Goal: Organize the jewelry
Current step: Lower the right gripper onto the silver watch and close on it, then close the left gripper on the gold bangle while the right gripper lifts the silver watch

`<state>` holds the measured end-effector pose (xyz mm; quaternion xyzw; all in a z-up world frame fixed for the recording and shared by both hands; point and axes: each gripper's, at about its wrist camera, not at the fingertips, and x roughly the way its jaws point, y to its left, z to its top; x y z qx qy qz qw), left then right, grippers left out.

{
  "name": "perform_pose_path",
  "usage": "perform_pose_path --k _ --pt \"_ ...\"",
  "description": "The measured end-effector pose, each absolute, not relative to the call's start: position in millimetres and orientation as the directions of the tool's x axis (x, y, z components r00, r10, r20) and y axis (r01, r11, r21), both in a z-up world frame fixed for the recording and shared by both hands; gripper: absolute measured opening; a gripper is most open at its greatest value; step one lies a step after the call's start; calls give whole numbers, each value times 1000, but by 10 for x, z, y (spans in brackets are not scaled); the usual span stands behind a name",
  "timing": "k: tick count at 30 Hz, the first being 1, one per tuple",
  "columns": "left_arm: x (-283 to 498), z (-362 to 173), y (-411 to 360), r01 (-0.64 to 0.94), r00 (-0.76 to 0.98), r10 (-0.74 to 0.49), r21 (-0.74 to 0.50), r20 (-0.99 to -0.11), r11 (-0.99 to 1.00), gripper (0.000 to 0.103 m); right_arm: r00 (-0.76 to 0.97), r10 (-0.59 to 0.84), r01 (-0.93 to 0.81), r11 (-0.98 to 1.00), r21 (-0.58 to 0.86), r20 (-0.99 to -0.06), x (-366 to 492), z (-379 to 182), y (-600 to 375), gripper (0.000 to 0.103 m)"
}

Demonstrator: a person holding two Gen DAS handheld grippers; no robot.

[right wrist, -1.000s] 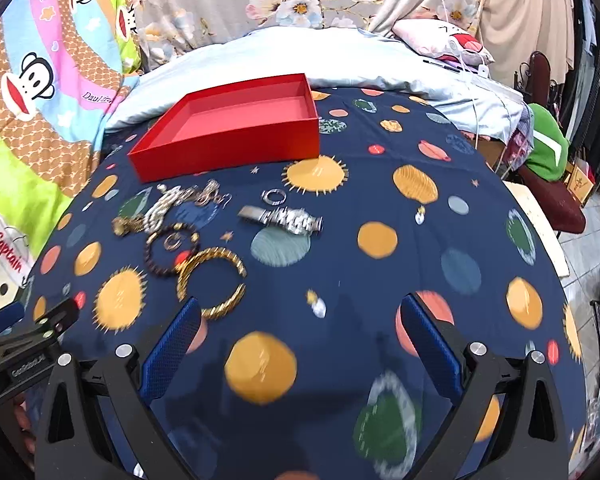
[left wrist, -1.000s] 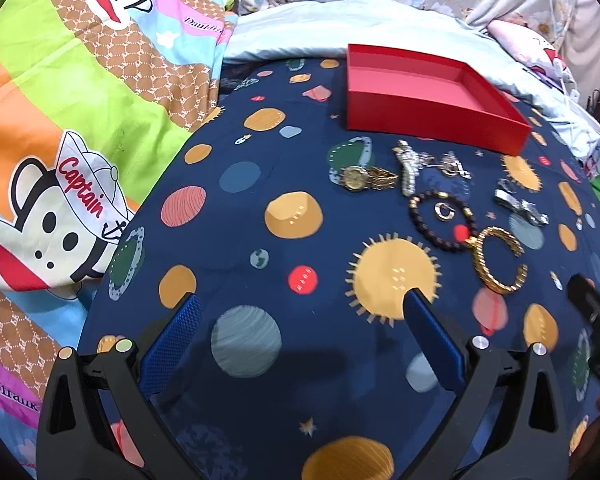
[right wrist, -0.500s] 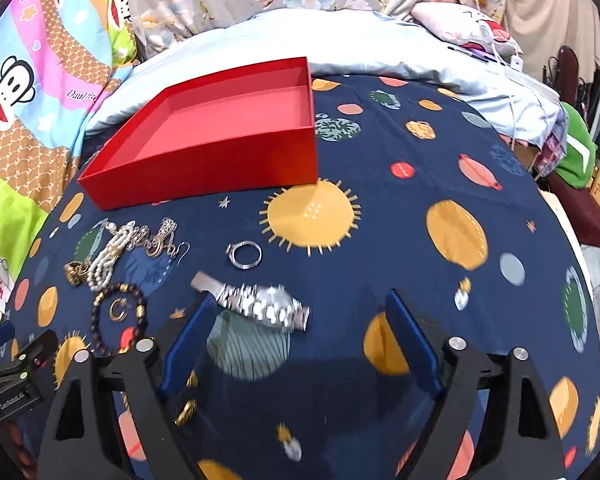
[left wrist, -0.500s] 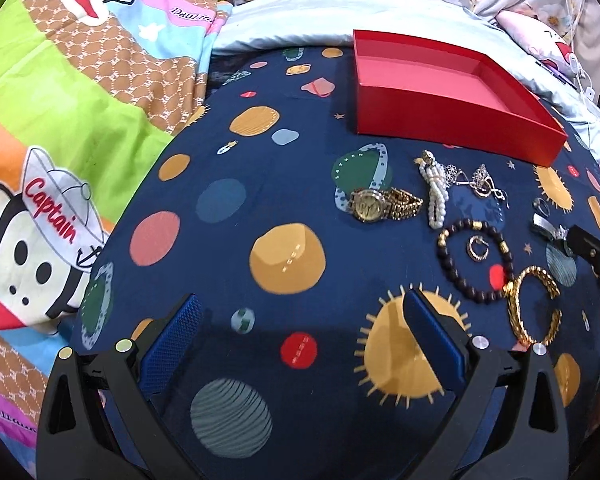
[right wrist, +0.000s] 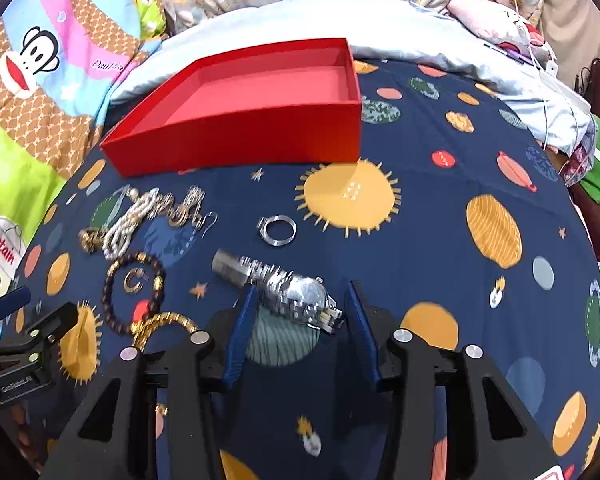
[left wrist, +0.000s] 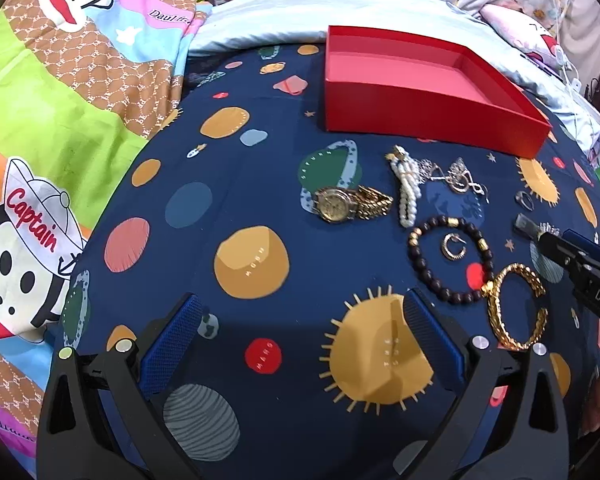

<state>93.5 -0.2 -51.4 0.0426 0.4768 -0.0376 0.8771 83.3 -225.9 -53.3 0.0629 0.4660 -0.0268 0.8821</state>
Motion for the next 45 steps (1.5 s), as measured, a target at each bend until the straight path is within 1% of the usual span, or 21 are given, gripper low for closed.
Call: perform_pose_path --k 5,11,13,14,15,16,17,18,24,30,34,42,45 --pt "904 -547 -26 115 532 -31 36 -846 993 98 537 105 82 981 176 -837 725 -509 -2242 46" --pt "908 -564 -65 125 524 -43 27 -851 992 98 551 79 74 987 143 -831 838 -524 -2263 46" --pt "910 -562 -77 127 526 -44 28 -849 991 98 554 52 60 993 102 -831 859 -530 -2218 45" --pt "911 -559 -80 128 527 -46 26 -849 991 98 554 32 56 995 76 -832 859 -533 -2193 43" --pt "914 -558 -80 128 526 -49 22 -849 992 98 555 15 56 997 56 -832 853 -537 -2175 37" --pt "913 -557 -80 128 525 -52 18 -849 992 98 558 -16 56 998 19 -830 839 -542 -2147 33" --pt "914 -556 -82 129 524 -56 14 -850 992 98 562 -20 52 999 12 -827 824 -542 -2137 26" --pt "917 -556 -89 131 522 -62 9 -851 991 98 562 -10 56 998 26 -827 815 -540 -2150 24" --pt "900 -539 -151 153 517 -87 -8 -851 988 98 566 -14 87 995 43 -824 761 -530 -2203 24" --pt "810 -485 -314 202 493 -173 -81 -853 976 98 576 -26 152 986 75 -817 643 -472 -2334 24" --pt "725 -457 -534 249 480 -213 -101 -851 963 98 587 -49 190 979 79 -808 540 -382 -2460 24" --pt "619 -544 -971 331 463 -232 -75 -856 941 98 586 -61 236 967 98 -808 380 -340 -2681 24" --pt "610 -571 -1054 348 469 -229 -59 -853 936 92 587 -53 243 963 113 -808 354 -357 -2711 24"
